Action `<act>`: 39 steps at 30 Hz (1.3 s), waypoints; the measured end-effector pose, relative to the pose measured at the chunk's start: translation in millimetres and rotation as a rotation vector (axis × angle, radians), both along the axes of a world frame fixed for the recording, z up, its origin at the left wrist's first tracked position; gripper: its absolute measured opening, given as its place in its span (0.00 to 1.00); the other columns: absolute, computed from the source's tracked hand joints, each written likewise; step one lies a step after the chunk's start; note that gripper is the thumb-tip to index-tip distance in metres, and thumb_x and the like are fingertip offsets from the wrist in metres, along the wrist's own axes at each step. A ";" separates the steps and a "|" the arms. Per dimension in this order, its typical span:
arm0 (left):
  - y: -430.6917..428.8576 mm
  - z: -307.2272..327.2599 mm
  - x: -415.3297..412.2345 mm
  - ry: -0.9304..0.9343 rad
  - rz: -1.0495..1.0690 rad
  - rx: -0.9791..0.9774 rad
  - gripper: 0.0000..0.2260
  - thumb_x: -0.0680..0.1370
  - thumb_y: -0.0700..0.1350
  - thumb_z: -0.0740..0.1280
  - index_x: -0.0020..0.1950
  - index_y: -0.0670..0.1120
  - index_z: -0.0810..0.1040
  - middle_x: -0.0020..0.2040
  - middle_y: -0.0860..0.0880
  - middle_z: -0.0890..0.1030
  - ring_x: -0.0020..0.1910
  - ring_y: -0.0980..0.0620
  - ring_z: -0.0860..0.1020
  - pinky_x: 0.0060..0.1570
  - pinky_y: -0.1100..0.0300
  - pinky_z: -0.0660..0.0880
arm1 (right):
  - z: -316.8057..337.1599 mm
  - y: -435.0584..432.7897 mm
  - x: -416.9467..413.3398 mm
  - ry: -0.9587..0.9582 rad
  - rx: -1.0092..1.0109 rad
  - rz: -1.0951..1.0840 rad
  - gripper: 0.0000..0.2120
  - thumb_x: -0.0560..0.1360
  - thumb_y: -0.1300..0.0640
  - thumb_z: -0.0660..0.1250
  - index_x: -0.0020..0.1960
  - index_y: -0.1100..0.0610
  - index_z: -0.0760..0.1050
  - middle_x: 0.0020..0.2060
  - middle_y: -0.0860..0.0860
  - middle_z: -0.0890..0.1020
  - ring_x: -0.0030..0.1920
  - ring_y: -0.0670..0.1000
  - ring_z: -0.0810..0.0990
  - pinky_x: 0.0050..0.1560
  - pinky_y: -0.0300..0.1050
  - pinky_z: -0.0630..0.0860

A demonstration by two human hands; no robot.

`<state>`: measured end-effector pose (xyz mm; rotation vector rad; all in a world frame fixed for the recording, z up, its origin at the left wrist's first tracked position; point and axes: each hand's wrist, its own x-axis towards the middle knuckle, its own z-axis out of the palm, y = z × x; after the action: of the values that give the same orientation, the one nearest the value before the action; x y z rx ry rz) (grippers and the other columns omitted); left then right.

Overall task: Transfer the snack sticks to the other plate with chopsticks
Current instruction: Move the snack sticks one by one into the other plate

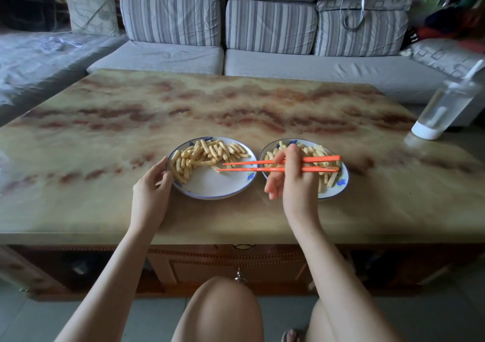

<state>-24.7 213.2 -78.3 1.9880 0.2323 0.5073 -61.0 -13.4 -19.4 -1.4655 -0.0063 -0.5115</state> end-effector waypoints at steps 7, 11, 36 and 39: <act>-1.3 1.7 -1.7 -0.003 -0.006 -0.010 0.17 0.79 0.40 0.62 0.68 0.46 0.74 0.53 0.57 0.75 0.54 0.63 0.71 0.41 0.86 0.60 | -6.6 12.9 5.7 0.033 -0.013 0.022 0.19 0.83 0.53 0.53 0.38 0.60 0.71 0.21 0.59 0.72 0.19 0.53 0.70 0.20 0.39 0.65; -1.3 2.6 -2.4 -0.004 -0.011 -0.003 0.17 0.79 0.41 0.62 0.68 0.46 0.74 0.53 0.57 0.75 0.54 0.63 0.71 0.41 0.85 0.60 | -3.7 7.7 2.1 0.020 0.011 -0.042 0.20 0.83 0.54 0.53 0.36 0.59 0.70 0.20 0.58 0.72 0.20 0.54 0.70 0.21 0.41 0.65; -1.5 2.2 -2.6 0.002 -0.002 0.012 0.17 0.79 0.41 0.62 0.68 0.47 0.74 0.61 0.49 0.79 0.54 0.63 0.71 0.44 0.81 0.62 | 9.2 -76.7 -13.0 -0.057 0.101 -0.462 0.18 0.82 0.54 0.52 0.36 0.56 0.68 0.17 0.53 0.71 0.19 0.53 0.70 0.22 0.36 0.66; -2.2 2.7 -3.0 0.005 -0.002 0.008 0.17 0.79 0.41 0.61 0.68 0.47 0.74 0.61 0.49 0.79 0.54 0.62 0.72 0.44 0.79 0.63 | 9.4 -78.5 -16.9 -0.051 0.095 -0.465 0.18 0.82 0.54 0.52 0.35 0.56 0.68 0.17 0.53 0.72 0.18 0.53 0.69 0.21 0.35 0.65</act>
<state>-27.7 211.0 -75.6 1.9976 0.2320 0.5031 -77.9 -91.9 -10.0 -1.3607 0.3206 -0.9135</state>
